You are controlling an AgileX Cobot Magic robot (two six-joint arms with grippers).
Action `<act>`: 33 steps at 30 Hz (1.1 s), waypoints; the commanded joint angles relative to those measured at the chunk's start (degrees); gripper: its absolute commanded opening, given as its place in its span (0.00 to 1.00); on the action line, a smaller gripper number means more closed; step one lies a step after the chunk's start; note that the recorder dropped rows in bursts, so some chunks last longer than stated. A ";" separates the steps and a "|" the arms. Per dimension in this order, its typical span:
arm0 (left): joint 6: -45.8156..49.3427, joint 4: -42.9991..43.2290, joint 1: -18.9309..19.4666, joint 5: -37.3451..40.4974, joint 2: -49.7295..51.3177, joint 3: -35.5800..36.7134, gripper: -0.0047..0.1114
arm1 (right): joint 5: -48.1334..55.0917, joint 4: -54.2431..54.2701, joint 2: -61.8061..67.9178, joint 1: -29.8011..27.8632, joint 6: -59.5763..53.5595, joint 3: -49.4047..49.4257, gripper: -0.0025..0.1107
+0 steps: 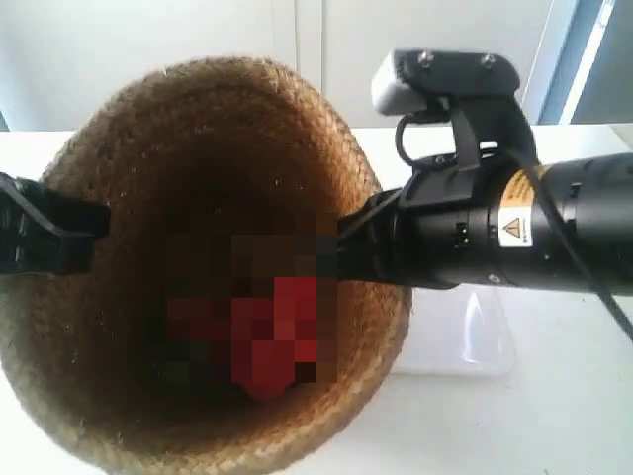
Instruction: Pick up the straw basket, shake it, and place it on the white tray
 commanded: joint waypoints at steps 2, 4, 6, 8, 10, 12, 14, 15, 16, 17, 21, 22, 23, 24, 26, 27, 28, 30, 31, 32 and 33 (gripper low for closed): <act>7.64 -0.94 -4.42 -4.17 -8.85 -4.56 0.04 | -10.03 -0.17 -10.05 5.49 -2.97 -1.28 0.02; 6.32 2.32 -2.94 -4.33 -7.36 -1.86 0.04 | -11.70 -5.72 -8.89 3.98 -2.76 0.44 0.02; 1.19 2.90 -0.35 -3.78 -3.02 1.15 0.04 | -8.94 -7.30 -3.47 -0.67 -0.91 1.54 0.02; -1.57 0.09 0.01 -0.90 -1.72 0.22 0.04 | -2.48 -3.34 -1.25 -2.12 3.77 -0.07 0.02; 1.87 -0.76 -2.06 -1.55 -5.00 -1.80 0.04 | -2.02 -1.04 -4.34 0.16 0.75 -0.78 0.02; 6.03 -0.76 -3.43 -4.57 -7.57 -2.26 0.04 | -6.92 -1.16 -8.19 2.43 -2.28 -0.65 0.02; 7.16 0.68 -2.91 -6.70 -8.18 -1.98 0.04 | -8.56 -1.47 -9.02 2.34 -3.13 -0.57 0.02; 6.77 0.70 -2.64 -6.72 -7.86 -1.98 0.04 | -8.42 -1.54 -8.85 1.67 -3.13 -0.57 0.02; 6.10 0.70 -2.26 -6.58 -6.97 -1.98 0.04 | -7.65 -1.54 -8.51 1.20 -3.02 -0.57 0.02; 5.24 0.70 -2.13 -6.25 -6.53 -1.98 0.04 | -6.87 -1.54 -8.05 1.10 -2.60 -0.57 0.02; 3.98 0.57 -2.13 -6.36 -5.39 -2.29 0.04 | -4.76 -1.54 -6.96 1.10 -2.51 -0.57 0.02; 3.18 0.57 -2.13 -5.98 -5.27 -3.18 0.04 | -4.50 -1.54 -6.96 1.10 -2.52 -0.57 0.02; 3.07 0.57 -2.13 -5.49 -5.27 -3.99 0.04 | -3.84 -1.54 -6.96 1.10 -2.17 -0.80 0.02; 3.07 0.57 -2.13 -4.47 -5.27 -5.23 0.04 | -2.44 -1.54 -6.96 1.10 -0.91 -1.31 0.02; 2.36 0.82 -2.13 -2.04 -4.52 -8.23 0.04 | 0.35 -1.59 -6.96 1.07 0.24 -2.88 0.02; 2.36 1.25 -2.03 -0.86 -3.85 -9.75 0.04 | 1.81 -2.06 -6.96 1.07 0.24 -3.82 0.02; 2.36 1.95 -2.03 0.37 -3.07 -11.23 0.04 | 2.88 -2.29 -6.96 1.07 0.24 -4.55 0.02; 2.09 2.90 -2.03 2.47 -1.24 -13.48 0.04 | 5.17 -2.29 -6.96 1.07 0.24 -6.62 0.02; 1.28 3.53 -2.03 3.53 -0.10 -14.55 0.04 | 5.87 -2.57 -6.96 1.07 0.24 -7.47 0.02; 0.13 4.35 -2.03 4.33 0.95 -15.35 0.04 | 6.41 -3.44 -6.96 1.07 0.24 -8.51 0.02; -1.44 5.50 -2.03 5.32 2.32 -16.24 0.04 | 6.95 -5.11 -6.96 1.07 0.24 -9.40 0.02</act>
